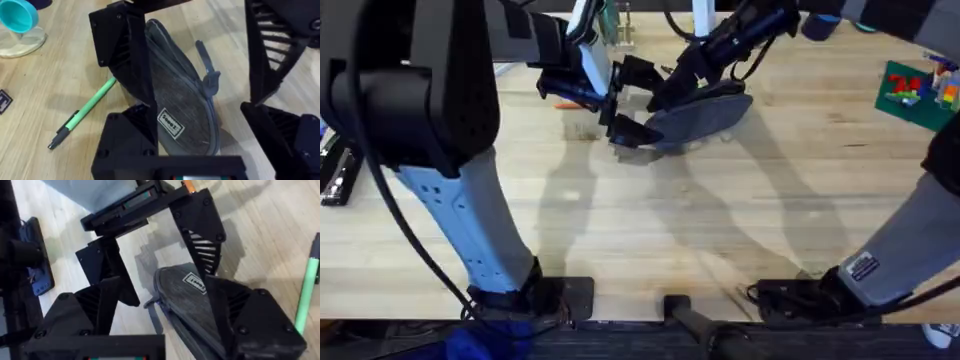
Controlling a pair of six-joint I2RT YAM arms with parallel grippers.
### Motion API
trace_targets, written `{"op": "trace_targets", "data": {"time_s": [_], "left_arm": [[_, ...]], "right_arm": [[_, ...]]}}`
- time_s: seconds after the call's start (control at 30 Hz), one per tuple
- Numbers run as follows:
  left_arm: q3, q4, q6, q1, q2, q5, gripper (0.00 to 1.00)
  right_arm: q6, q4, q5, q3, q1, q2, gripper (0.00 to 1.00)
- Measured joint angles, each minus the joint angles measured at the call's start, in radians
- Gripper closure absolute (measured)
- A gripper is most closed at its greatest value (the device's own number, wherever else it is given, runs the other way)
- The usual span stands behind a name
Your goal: Unzip the bag, pick up the pens from the table one at a time and place them inside, then zip the bag closed.
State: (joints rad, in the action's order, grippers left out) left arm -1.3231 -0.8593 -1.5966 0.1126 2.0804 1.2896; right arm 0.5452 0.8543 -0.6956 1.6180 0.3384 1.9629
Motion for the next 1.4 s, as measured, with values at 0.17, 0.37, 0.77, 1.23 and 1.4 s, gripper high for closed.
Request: {"op": "trace_targets", "data": {"time_s": [0.17, 0.37, 0.77, 1.23, 1.4], "left_arm": [[0.0, 0.0, 0.021, -0.011, 0.0, 0.001, 0.008], [-0.016, -0.01, 0.106, -0.055, 0.0, 0.0, 0.006], [-0.14, -0.176, 0.187, -0.069, 0.0, -0.058, 0.006], [-0.199, -0.309, 0.214, -0.109, -0.07, -0.14, 0.004], [-0.201, -0.311, 0.307, -0.117, -0.215, -0.21, 0.004]], "right_arm": [[0.0, 0.001, 0.0, 0.0, 0.0, 0.0, 0.006], [0.0, 0.004, 0.0, 0.0, -0.001, 0.0, 0.006], [0.0, 0.033, 0.041, -0.002, -0.002, -0.069, 0.008], [-0.112, 0.116, 0.17, -0.002, -0.003, -0.291, 0.006], [-0.179, 0.155, 0.222, -0.002, -0.003, -0.351, 0.006]]}}
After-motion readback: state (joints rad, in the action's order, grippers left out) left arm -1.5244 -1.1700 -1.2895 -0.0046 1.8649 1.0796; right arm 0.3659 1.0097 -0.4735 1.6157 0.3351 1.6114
